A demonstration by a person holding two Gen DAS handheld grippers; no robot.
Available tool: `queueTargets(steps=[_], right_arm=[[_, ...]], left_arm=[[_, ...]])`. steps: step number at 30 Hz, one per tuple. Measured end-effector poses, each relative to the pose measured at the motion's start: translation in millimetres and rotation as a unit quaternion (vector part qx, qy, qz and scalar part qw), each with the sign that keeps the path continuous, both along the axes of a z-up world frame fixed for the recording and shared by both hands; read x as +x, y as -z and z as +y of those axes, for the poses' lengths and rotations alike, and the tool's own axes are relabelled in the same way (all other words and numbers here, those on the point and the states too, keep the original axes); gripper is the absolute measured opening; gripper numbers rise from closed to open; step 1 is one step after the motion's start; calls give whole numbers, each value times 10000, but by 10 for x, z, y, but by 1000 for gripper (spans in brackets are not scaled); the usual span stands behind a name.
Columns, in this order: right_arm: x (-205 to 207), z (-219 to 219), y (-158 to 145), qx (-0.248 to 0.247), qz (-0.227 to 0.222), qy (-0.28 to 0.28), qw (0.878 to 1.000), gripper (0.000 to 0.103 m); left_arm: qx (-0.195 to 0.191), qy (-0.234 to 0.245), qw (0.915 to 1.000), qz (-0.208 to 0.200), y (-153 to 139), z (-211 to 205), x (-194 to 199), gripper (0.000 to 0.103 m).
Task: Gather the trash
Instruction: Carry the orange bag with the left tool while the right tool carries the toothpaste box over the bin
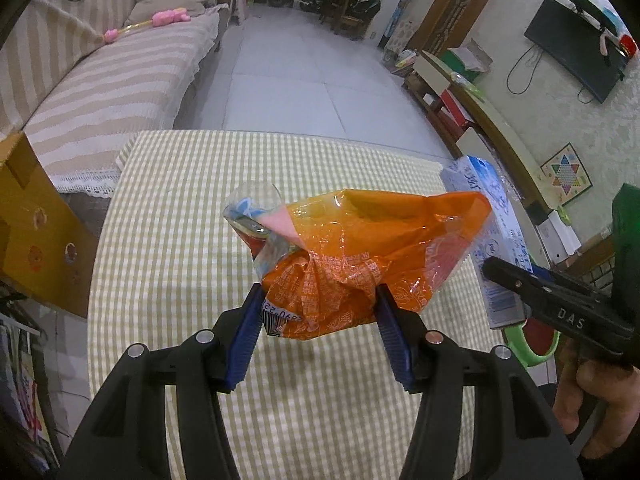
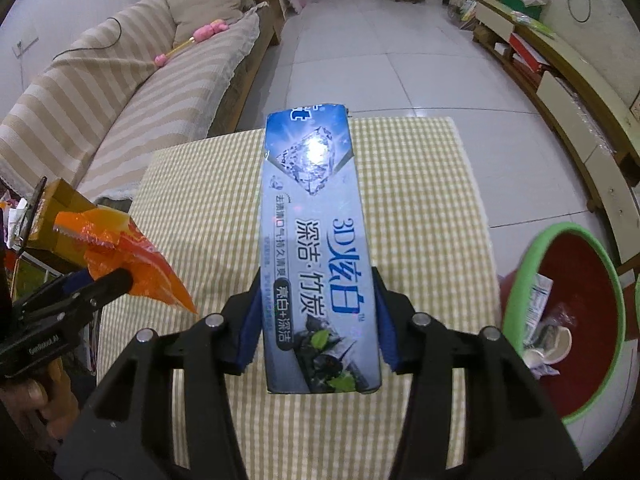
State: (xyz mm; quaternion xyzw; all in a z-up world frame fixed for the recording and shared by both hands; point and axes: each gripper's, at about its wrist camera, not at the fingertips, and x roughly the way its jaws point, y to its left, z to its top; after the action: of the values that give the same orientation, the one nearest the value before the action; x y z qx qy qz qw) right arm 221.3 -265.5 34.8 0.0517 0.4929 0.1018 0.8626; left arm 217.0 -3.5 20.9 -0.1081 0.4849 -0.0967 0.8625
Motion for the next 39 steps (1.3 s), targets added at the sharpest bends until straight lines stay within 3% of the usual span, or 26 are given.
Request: queueTargets(steps=[16,39], right_arm=[[-494,-777,-319,179,-346,568,9976,47],[-831,-1833,-380,349,-531,1520,9863,47]], left_arm=[[157,466,9983,-317,-434,-711,-119,53],[234,1246,9910,-434,-643,-1809,-103,53]])
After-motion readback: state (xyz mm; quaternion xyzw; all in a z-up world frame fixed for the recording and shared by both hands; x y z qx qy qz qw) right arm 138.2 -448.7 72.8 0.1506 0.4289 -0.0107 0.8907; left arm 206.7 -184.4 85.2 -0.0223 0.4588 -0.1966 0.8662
